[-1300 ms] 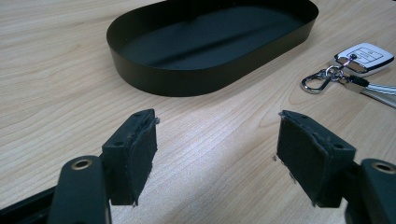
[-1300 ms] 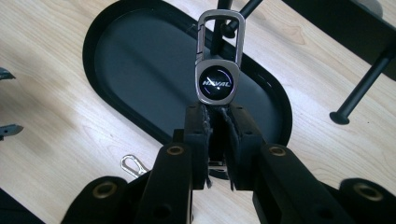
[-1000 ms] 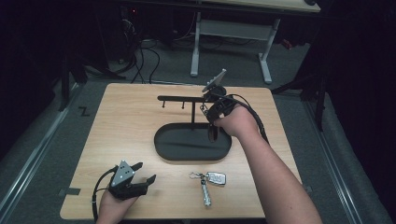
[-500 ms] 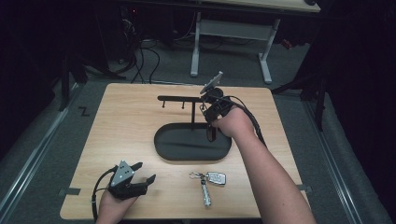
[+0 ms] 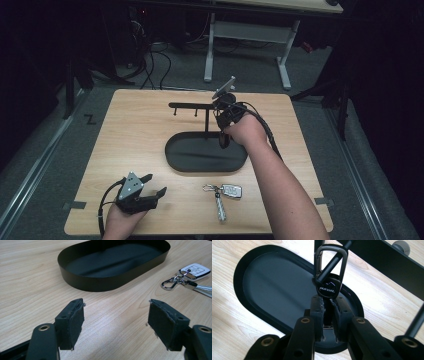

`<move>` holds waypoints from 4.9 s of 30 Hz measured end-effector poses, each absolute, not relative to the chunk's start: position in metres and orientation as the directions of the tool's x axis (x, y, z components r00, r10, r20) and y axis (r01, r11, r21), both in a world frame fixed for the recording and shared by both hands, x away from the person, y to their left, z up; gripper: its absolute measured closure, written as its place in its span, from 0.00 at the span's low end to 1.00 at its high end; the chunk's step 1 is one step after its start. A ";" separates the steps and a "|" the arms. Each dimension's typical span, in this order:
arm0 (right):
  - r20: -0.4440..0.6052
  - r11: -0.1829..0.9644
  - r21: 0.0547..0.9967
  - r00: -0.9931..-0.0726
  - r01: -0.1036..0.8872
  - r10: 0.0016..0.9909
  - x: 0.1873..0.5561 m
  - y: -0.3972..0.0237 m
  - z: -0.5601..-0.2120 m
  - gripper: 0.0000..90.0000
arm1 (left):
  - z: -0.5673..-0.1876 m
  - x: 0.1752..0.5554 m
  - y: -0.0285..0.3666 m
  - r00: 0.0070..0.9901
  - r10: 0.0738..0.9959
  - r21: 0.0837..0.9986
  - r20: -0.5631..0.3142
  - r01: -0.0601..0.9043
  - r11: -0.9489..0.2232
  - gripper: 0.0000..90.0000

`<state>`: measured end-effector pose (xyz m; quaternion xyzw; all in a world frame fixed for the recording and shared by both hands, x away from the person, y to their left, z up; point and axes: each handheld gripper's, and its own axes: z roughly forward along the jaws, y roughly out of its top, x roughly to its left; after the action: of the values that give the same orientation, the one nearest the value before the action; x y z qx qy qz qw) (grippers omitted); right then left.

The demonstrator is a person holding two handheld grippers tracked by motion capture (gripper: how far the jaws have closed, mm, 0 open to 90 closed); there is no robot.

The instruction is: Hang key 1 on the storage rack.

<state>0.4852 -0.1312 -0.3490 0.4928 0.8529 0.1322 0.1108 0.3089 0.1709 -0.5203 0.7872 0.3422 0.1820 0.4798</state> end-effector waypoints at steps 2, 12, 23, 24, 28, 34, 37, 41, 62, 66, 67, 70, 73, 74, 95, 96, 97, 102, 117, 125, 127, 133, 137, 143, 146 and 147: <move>-0.057 0.474 0.335 -0.484 0.815 0.873 0.487 -0.131 -0.350 0.89 | -0.520 0.309 0.171 0.701 0.712 0.878 -0.043 0.366 -0.308 0.33; -0.058 0.479 0.330 -0.489 0.813 0.870 0.488 -0.130 -0.357 0.88 | -0.521 0.309 0.170 0.704 0.709 0.875 -0.040 0.367 -0.315 0.33; -0.030 0.468 0.345 -0.488 0.814 0.872 0.478 -0.135 -0.354 0.83 | -0.522 0.310 0.169 0.705 0.708 0.874 -0.034 0.365 -0.321 0.33; -0.025 0.468 0.349 -0.491 0.812 0.871 0.474 -0.138 -0.354 0.82 | -0.522 0.311 0.169 0.706 0.707 0.873 -0.035 0.366 -0.323 0.33; -0.019 0.465 0.364 -0.492 0.807 0.870 0.461 -0.146 -0.353 0.79 | -0.523 0.311 0.167 0.706 0.708 0.871 -0.036 0.370 -0.325 0.33; -0.002 0.473 0.366 -0.508 0.801 0.861 0.437 -0.157 -0.364 0.77 | -0.522 0.311 0.164 0.712 0.702 0.869 -0.026 0.364 -0.336 0.33; 0.003 0.485 0.371 -0.523 0.792 0.852 0.422 -0.160 -0.377 0.76 | -0.522 0.310 0.162 0.713 0.701 0.870 -0.024 0.361 -0.337 0.33; -0.010 0.509 0.369 -0.545 0.777 0.839 0.405 -0.160 -0.391 0.76 | -0.523 0.310 0.161 0.715 0.699 0.867 -0.022 0.361 -0.343 0.33; 0.031 0.524 0.473 -0.608 0.708 0.793 0.333 -0.157 -0.474 0.66 | -0.524 0.310 0.158 0.721 0.693 0.860 -0.015 0.363 -0.359 0.33; 0.027 0.539 0.476 -0.624 0.695 0.781 0.337 -0.148 -0.479 0.64 | -0.525 0.311 0.157 0.723 0.691 0.856 -0.011 0.364 -0.367 0.33; 0.021 0.550 0.473 -0.633 0.688 0.774 0.339 -0.146 -0.482 0.64 | -0.526 0.311 0.156 0.725 0.689 0.856 -0.010 0.363 -0.369 0.33; 0.029 0.558 0.458 -0.639 0.692 0.769 0.341 -0.140 -0.488 0.62 | -0.525 0.310 0.156 0.725 0.688 0.855 -0.006 0.360 -0.372 0.33; 0.016 0.577 0.448 -0.652 0.683 0.758 0.343 -0.134 -0.496 0.60 | -0.526 0.310 0.157 0.725 0.688 0.855 -0.006 0.361 -0.372 0.33; 0.011 0.583 0.442 -0.654 0.682 0.757 0.344 -0.132 -0.499 0.59 | -0.526 0.310 0.157 0.725 0.689 0.855 -0.006 0.361 -0.372 0.33; -0.037 0.482 0.491 -0.535 0.726 0.844 0.328 -0.198 -0.500 0.93 | -0.526 0.310 0.154 0.729 0.685 0.851 0.001 0.359 -0.384 0.33; -0.032 0.471 0.493 -0.525 0.732 0.850 0.327 -0.202 -0.500 0.93 | -0.526 0.310 0.154 0.730 0.684 0.850 0.002 0.359 -0.386 0.33; -0.035 0.471 0.496 -0.525 0.730 0.851 0.326 -0.205 -0.500 0.92 | -0.527 0.310 0.154 0.730 0.684 0.850 0.002 0.359 -0.386 0.33; -0.034 0.451 0.509 -0.506 0.733 0.862 0.323 -0.211 -0.501 0.90 | -0.527 0.310 0.154 0.731 0.683 0.849 0.003 0.359 -0.388 0.33; -0.048 0.454 0.510 -0.503 0.731 0.863 0.326 -0.204 -0.500 0.78 | -0.527 0.310 0.153 0.735 0.678 0.847 0.005 0.358 -0.394 0.34; -0.072 0.459 0.508 -0.494 0.729 0.866 0.328 -0.200 -0.505 0.75 | -0.527 0.310 0.154 0.735 0.678 0.847 0.006 0.357 -0.394 0.34; -0.063 0.453 0.514 -0.495 0.728 0.867 0.328 -0.200 -0.506 0.79 | -0.527 0.310 0.154 0.734 0.679 0.847 0.005 0.357 -0.393 0.34; -0.048 0.453 0.507 -0.500 0.733 0.865 0.329 -0.199 -0.505 0.83 | -0.527 0.310 0.153 0.736 0.677 0.847 0.004 0.357 -0.393 0.34; -0.012 0.429 0.502 -0.490 0.751 0.871 0.331 -0.202 -0.505 0.84 | -0.527 0.310 0.154 0.735 0.678 0.848 0.003 0.357 -0.392 0.34; 0.023 0.398 0.503 -0.472 0.767 0.881 0.333 -0.205 -0.505 0.84 | -0.527 0.310 0.154 0.738 0.675 0.847 0.003 0.357 -0.394 0.34; 0.070 0.361 0.505 -0.454 0.784 0.888 0.335 -0.209 -0.505 0.84 | -0.527 0.310 0.154 0.737 0.676 0.848 0.003 0.356 -0.393 0.34; 0.081 0.352 0.507 -0.450 0.787 0.889 0.335 -0.211 -0.505 0.84 | -0.527 0.310 0.154 0.737 0.676 0.848 0.003 0.356 -0.393 0.34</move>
<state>0.3352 -0.2106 -0.5051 0.5138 0.8155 0.2449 0.1047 0.3096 0.1537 -0.5268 0.8155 0.3163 0.1768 0.4512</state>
